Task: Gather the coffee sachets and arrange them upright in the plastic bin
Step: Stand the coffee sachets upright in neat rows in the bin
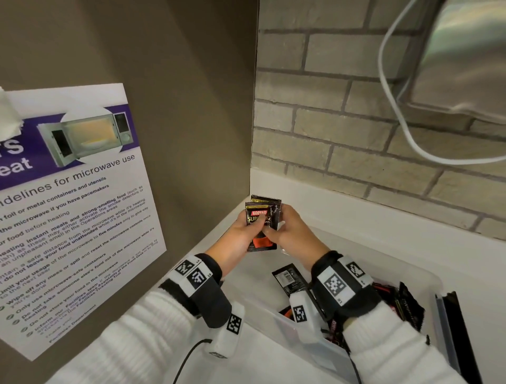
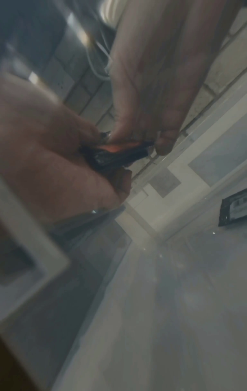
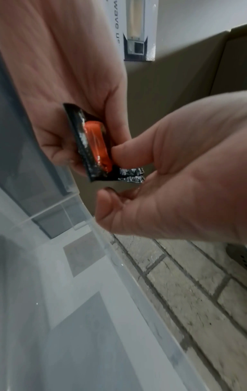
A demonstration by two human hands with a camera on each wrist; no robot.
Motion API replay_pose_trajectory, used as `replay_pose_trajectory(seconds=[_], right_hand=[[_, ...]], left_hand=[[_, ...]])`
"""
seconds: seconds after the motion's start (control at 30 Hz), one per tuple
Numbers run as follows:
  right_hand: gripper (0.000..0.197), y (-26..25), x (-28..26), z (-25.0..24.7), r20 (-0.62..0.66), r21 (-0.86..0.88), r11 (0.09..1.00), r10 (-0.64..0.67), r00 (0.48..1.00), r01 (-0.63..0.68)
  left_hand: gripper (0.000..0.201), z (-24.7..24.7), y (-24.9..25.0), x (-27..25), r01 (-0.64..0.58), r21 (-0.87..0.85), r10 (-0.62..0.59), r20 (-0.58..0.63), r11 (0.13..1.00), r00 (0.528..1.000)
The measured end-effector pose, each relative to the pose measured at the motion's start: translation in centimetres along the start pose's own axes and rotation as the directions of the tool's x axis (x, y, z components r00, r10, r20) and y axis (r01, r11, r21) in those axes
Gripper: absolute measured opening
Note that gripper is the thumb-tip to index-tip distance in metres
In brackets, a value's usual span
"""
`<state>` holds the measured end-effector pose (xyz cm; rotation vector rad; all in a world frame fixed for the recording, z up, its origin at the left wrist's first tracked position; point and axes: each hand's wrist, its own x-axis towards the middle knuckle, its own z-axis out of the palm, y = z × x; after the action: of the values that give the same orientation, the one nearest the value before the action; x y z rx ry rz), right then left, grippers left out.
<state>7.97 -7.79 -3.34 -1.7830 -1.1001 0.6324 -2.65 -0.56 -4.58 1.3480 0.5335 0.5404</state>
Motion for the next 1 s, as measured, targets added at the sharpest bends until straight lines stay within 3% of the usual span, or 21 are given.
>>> replay_pose_trajectory(seconds=[0.13, 0.23, 0.3, 0.37, 0.47, 0.53, 0.63, 0.73, 0.83, 0.93, 1.0], right_hand=[[0.027, -0.4, -0.4, -0.6, 0.102, 0.091, 0.996, -0.018, 0.995, 0.008], [0.024, 0.0, -0.3, -1.0, -0.014, 0.142, 0.989, 0.043, 0.999, -0.041], [0.020, 0.5, 0.2, -1.4, -0.118, 0.112, 0.981, 0.168, 0.979, -0.155], [0.004, 0.9, 0.8, -1.6, -0.138, 0.019, 0.954, 0.300, 0.944, -0.301], [0.008, 1.5, 1.9, -1.2, -0.074, -0.124, 0.891, 0.432, 0.899, -0.438], [0.025, 1.8, 2.2, -0.4, -0.036, -0.196, 0.854, 0.486, 0.873, -0.483], [0.030, 1.8, 2.9, 0.7, 0.008, -0.238, 0.834, 0.514, 0.858, -0.497], [0.010, 1.4, 3.6, 1.2, 0.014, -0.216, 0.827, 0.534, 0.846, -0.519], [0.014, 0.9, 4.1, 1.6, -0.073, -0.202, 0.784, 0.585, 0.808, -0.587], [0.050, 0.6, 4.0, 1.6, -0.005, -0.063, 0.736, 0.675, 0.738, -0.674], [0.053, 0.3, 3.9, 1.3, 0.049, -0.001, 0.715, 0.699, 0.714, -0.700]], left_hand=[[0.032, 0.5, -0.1, 0.1, -0.053, 0.208, 0.066, -0.056, 0.977, 0.996], [0.054, 0.4, -0.7, 0.8, -0.120, 0.387, 0.158, -0.066, 0.914, 0.985], [0.045, 0.1, -0.6, 1.1, -0.143, 0.487, 0.192, -0.053, 0.862, 0.980], [0.031, -0.6, -0.1, 1.1, -0.103, 0.636, 0.192, -0.074, 0.765, 0.979], [0.032, -2.3, 0.2, 1.5, -0.040, 0.811, 0.174, -0.076, 0.583, 0.982], [0.027, -3.3, -0.2, 1.9, -0.017, 0.866, 0.112, -0.045, 0.499, 0.993], [0.028, -4.1, -0.9, 1.9, -0.025, 0.839, 0.013, 0.021, 0.543, 1.000], [0.034, -4.3, -1.0, 1.8, -0.046, 0.852, 0.012, 0.047, 0.521, 0.999], [0.030, -4.4, -1.2, 1.9, -0.048, 0.848, 0.013, 0.049, 0.528, 0.999], [0.023, -4.4, -1.2, 1.9, -0.050, 0.847, 0.012, 0.051, 0.530, 0.999], [0.024, -4.4, -1.2, 1.9, -0.047, 0.847, 0.013, 0.048, 0.530, 0.999]])
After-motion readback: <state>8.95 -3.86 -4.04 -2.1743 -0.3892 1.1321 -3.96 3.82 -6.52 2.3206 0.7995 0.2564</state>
